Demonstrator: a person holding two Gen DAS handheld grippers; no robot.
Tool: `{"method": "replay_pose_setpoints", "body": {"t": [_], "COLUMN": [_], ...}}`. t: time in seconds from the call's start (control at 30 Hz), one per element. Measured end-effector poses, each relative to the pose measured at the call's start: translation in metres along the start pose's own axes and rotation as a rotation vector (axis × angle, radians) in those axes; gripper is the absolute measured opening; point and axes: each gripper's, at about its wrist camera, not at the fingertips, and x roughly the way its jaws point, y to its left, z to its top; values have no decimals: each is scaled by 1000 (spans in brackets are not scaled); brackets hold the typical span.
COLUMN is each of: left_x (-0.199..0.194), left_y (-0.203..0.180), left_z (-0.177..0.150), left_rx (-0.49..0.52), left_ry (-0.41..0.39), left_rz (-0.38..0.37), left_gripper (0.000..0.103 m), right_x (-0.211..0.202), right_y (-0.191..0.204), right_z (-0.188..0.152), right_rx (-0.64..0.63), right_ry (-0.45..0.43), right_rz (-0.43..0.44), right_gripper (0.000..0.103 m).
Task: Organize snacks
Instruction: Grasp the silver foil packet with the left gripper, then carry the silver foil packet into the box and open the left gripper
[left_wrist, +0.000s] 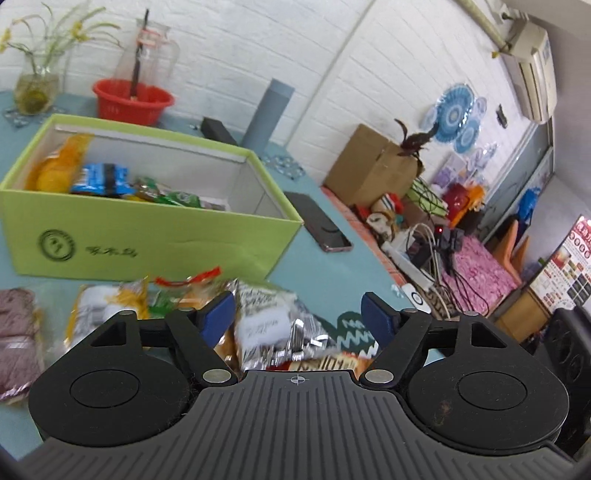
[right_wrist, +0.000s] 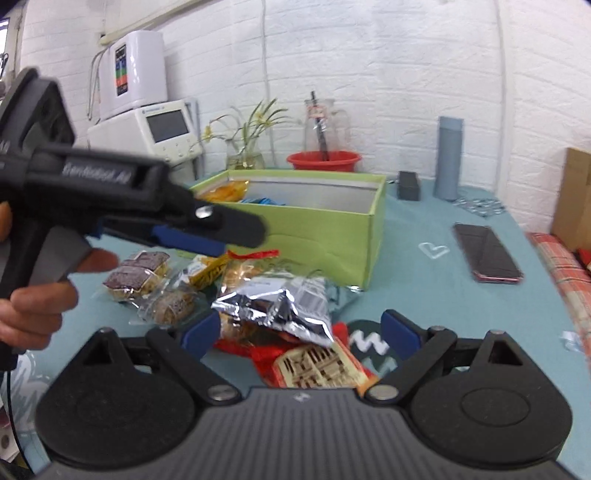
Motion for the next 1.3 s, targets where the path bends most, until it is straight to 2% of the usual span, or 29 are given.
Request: {"method": "replay_pose_setpoints", "body": {"t": [0.07,0.17,0.23,0.27,0.33,0.37,0.4,0.47,0.6,0.63,0.7,0.73,0.83,0.93,1.07,1.13,1.17,1.23,1.27,1.3], "left_x": [22,58,75,80,79,75,70,56,18,12,5,5,20,48,94,105,104,88,75,60], "left_y": [2,5,10,11,10,9,8,3,-14,-19,-24,-26,-22,1,37,52,58,65,66,64], "left_z": [9,13,8,3,-3,-5,-7,-9,0,5,22,33,71,103,124,126,125,121,117,111], "left_rx": [12,42,56,62,82,83,77,80,98,104,134,143,158,136,97,78,56,40,43,45], "left_ry": [40,125,178,194,175,170,156,121,30,11,-29,-48,-81,-78,-40,-42,-43,-75,-106,-136], "left_rz": [3,66,96,91,90,95,110,127,82,82,74,78,105,108,112,110,117,92,89,99], "left_gripper": [61,61,47,47,39,37,36,35,36,37,37,38,38,38,40,54,57,62,66,74], "right_x": [23,55,70,75,79,77,72,55,22,18,19,24,52,91,144,156,152,129,113,99], "right_y": [1,2,-2,-4,-5,-3,1,12,37,40,42,42,32,15,-6,-15,-18,-19,-22,-21], "right_z": [2,1,1,1,2,4,4,6,20,25,43,53,89,115,123,121,120,114,108,102], "right_rx": [1,18,45,54,73,65,46,2,-111,-123,-160,-181,-219,-224,-204,-166,-147,-133,-134,-133], "right_ry": [36,93,127,137,144,141,131,89,-18,-35,-71,-79,-76,-35,34,37,23,-35,-76,-106], "right_rz": [47,58,76,102,157,150,139,115,62,62,64,56,20,-11,-30,-35,-43,-44,-45,-51], "right_gripper": [93,93,93,93,82,77,66,59,62,65,77,78,77,73,73,74,75,84,94,97]}}
